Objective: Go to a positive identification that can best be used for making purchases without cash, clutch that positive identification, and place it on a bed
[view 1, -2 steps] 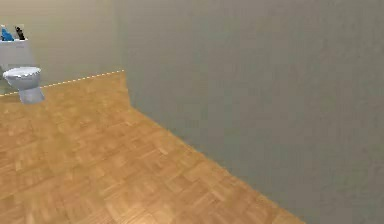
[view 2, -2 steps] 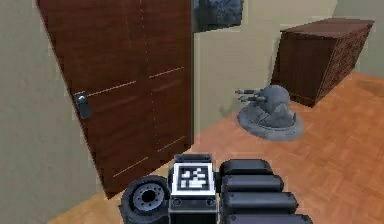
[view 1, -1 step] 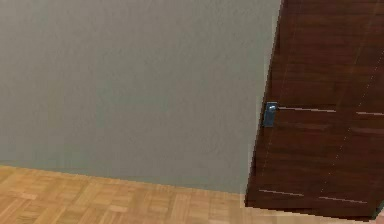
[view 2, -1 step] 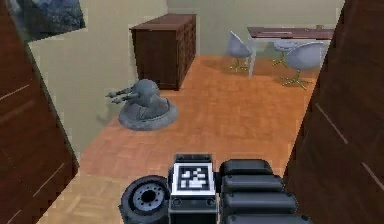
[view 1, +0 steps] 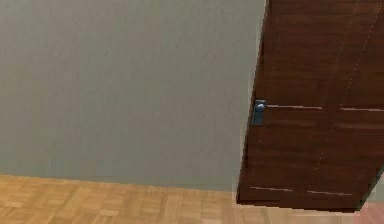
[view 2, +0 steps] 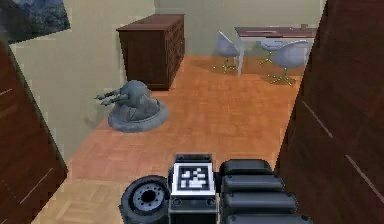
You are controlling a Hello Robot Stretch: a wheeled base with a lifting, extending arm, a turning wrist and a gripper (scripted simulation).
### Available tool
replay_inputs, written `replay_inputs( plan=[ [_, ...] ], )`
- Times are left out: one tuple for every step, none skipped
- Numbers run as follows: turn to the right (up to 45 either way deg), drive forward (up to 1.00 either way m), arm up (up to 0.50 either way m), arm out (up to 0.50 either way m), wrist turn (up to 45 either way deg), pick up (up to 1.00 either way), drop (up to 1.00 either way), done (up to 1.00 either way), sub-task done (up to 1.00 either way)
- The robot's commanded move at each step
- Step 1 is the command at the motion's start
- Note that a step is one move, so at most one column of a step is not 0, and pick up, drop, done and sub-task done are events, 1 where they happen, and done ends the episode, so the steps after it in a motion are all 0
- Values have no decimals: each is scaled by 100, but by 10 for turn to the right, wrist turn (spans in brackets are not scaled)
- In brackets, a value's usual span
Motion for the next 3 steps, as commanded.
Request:
replay_inputs(
  plan=[
    [0, 5, 0, 0, 0, 0, 0, 0, 0],
    [-450, 0, 0, 0, 0, 0, 0, 0, 0],
    [-420, 0, 0, 0, 0, 0, 0, 0, 0]
  ],
)
